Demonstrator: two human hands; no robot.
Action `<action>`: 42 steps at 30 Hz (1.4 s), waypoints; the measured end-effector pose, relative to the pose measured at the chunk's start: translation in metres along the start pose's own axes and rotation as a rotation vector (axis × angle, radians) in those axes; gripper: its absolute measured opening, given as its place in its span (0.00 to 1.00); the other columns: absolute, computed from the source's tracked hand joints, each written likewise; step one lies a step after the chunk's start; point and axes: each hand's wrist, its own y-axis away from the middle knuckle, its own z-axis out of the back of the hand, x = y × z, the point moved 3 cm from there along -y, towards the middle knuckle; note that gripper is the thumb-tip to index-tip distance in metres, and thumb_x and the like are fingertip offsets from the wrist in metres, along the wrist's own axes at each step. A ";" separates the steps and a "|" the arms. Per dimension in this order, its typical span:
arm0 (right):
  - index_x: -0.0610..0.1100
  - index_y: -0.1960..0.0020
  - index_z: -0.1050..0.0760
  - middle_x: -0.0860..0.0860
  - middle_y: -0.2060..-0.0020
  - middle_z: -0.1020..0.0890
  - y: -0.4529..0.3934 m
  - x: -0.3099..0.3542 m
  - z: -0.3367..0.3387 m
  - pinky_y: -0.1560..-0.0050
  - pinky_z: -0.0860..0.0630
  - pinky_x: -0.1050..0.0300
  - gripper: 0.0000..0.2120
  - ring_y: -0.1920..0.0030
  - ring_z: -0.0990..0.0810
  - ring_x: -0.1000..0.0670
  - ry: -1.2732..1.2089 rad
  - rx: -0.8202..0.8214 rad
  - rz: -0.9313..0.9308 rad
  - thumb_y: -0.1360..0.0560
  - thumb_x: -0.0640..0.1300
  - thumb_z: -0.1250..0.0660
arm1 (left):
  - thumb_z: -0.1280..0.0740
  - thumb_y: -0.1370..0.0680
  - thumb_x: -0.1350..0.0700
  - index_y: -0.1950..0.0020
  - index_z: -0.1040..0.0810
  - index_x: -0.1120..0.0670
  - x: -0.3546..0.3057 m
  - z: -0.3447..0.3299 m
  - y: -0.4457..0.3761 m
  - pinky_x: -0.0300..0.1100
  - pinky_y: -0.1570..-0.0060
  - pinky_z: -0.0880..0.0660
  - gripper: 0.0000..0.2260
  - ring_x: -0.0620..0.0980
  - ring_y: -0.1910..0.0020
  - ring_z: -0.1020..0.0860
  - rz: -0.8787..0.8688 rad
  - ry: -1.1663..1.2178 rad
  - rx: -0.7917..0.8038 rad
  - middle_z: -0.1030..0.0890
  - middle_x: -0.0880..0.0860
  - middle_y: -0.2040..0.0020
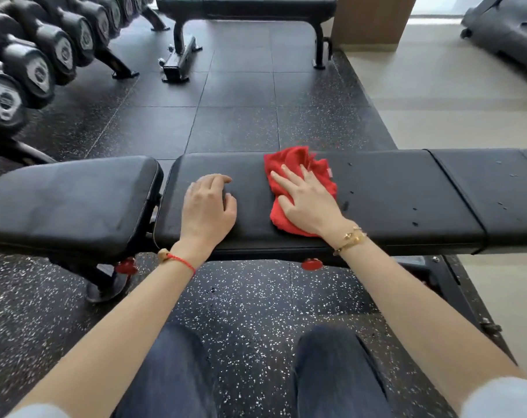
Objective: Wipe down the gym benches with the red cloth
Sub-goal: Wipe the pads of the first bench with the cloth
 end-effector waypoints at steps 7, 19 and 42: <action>0.53 0.25 0.36 0.54 0.24 0.37 0.060 -0.053 0.015 0.25 0.58 0.57 0.26 0.24 0.42 0.43 -0.013 -0.087 0.017 0.22 0.45 0.41 | 0.37 0.23 0.56 0.38 0.23 0.55 -0.008 -0.026 0.006 0.55 0.28 0.37 0.13 0.56 0.32 0.30 0.015 -0.061 -0.046 0.24 0.55 0.36; 0.54 0.23 0.41 0.52 0.22 0.43 0.013 -0.020 0.003 0.22 0.57 0.49 0.26 0.22 0.50 0.42 -0.066 0.029 0.125 0.21 0.47 0.44 | 0.36 0.25 0.57 0.42 0.22 0.53 -0.011 -0.022 0.007 0.51 0.32 0.35 0.12 0.54 0.36 0.27 0.013 -0.084 -0.098 0.21 0.52 0.40; 0.57 0.25 0.38 0.56 0.24 0.39 0.055 -0.063 0.016 0.22 0.53 0.51 0.26 0.23 0.45 0.47 -0.098 0.010 0.180 0.22 0.47 0.41 | 0.36 0.25 0.57 0.40 0.23 0.52 -0.009 -0.027 0.006 0.50 0.32 0.35 0.13 0.52 0.36 0.27 0.017 -0.107 -0.096 0.22 0.51 0.39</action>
